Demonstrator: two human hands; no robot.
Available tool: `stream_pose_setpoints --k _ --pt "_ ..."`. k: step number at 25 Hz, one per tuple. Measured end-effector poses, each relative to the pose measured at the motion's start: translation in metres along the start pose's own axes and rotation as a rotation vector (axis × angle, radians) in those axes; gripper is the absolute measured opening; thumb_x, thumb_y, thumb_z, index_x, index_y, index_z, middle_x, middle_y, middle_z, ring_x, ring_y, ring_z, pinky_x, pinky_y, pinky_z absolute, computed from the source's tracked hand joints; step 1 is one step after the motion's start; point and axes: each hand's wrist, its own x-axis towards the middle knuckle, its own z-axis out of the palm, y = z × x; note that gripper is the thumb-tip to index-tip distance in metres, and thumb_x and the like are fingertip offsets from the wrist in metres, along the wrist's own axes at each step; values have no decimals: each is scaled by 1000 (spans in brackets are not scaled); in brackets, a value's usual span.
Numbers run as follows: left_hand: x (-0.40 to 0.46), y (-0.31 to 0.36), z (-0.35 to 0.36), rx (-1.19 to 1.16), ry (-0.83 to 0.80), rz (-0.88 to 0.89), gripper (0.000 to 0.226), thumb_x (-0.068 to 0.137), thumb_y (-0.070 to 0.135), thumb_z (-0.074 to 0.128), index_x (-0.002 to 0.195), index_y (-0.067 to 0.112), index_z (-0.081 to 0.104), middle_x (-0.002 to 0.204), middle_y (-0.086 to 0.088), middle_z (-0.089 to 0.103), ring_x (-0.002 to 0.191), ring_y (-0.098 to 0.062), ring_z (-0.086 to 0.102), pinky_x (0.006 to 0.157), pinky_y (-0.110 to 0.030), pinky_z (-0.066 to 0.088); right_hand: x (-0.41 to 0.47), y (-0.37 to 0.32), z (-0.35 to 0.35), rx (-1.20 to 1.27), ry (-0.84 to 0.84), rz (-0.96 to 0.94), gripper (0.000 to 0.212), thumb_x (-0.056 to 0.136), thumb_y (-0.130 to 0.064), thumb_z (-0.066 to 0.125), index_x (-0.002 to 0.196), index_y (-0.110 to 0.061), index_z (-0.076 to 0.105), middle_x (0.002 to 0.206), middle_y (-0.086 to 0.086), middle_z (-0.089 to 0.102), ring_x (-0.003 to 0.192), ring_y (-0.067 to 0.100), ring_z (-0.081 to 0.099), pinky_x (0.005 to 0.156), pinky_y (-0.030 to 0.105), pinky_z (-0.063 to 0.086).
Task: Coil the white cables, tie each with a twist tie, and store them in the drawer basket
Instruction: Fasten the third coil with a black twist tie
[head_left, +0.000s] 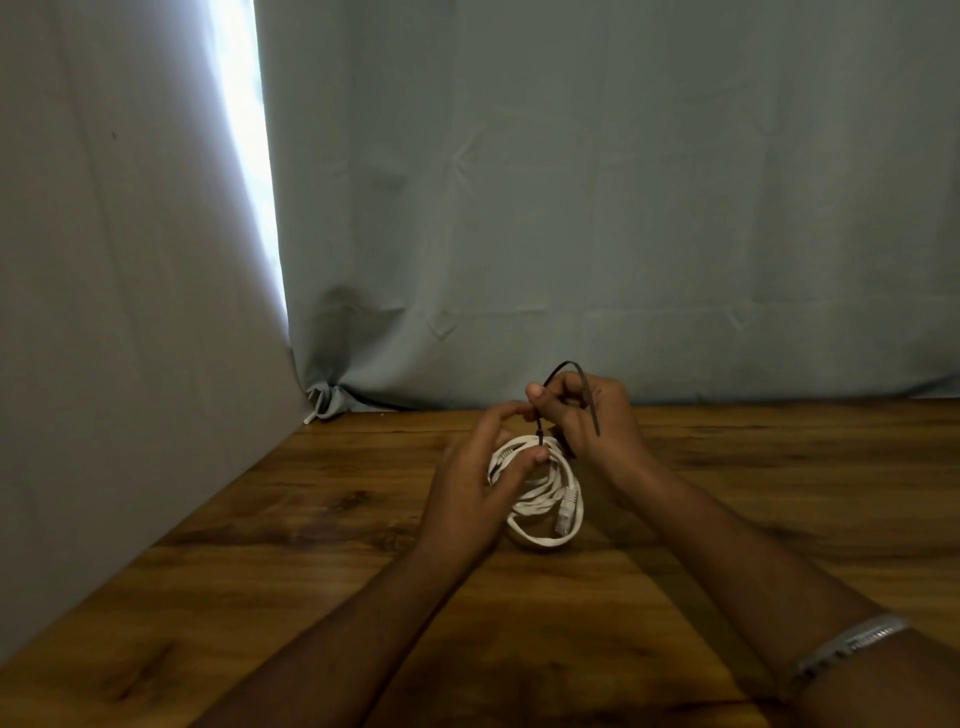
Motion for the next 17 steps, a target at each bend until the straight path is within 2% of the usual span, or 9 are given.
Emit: stream_pose_setpoints --k 3,5,7,9,12,15,17 --pt "1 -1 -5 101 -24 119 35 99 21 69 133 27 67 111 12 77 101 -2 72 85 -34 59 2 -3 -5 17 -103 153 32 93 -27 75 65 -12 69 64 11 62 55 15 58 55 26 49" --pt "2 -3 -6 125 -24 146 33 99 20 68 131 27 68 113 13 76 102 0 71 86 -33 59 0 -3 -8 55 -154 218 33 92 -30 76 64 -14 72 69 14 68 62 21 64 63 32 54" --pt "2 -5 -6 127 -7 132 27 99 21 67 126 26 70 109 13 76 100 -1 72 84 -35 59 -2 -1 -8 53 -178 222 30 92 -30 75 79 -3 77 83 21 76 72 26 70 70 35 59" --pt "4 -8 -6 116 19 102 21 100 23 65 120 23 70 105 11 76 96 -4 72 81 -37 58 -4 2 -7 71 -188 229 36 92 -31 74 90 4 77 86 23 76 73 26 72 70 33 59" --pt "5 -12 -6 98 59 66 18 101 27 64 116 20 70 99 9 77 91 -5 73 78 -39 59 -6 3 -7 96 -232 242 40 94 -34 71 97 6 76 90 24 77 76 28 73 71 32 59" --pt "7 -21 -10 129 130 11 21 100 35 62 113 22 71 93 9 77 86 -3 73 75 -39 60 -9 -3 -6 135 -297 211 24 92 -15 73 112 -2 74 95 18 78 78 20 76 67 25 60" --pt "8 -27 -12 163 155 -28 19 100 38 62 108 23 71 90 9 76 83 -3 72 72 -38 59 -6 0 -8 150 -360 186 37 87 -1 76 122 -5 68 97 19 78 82 22 76 70 29 62"
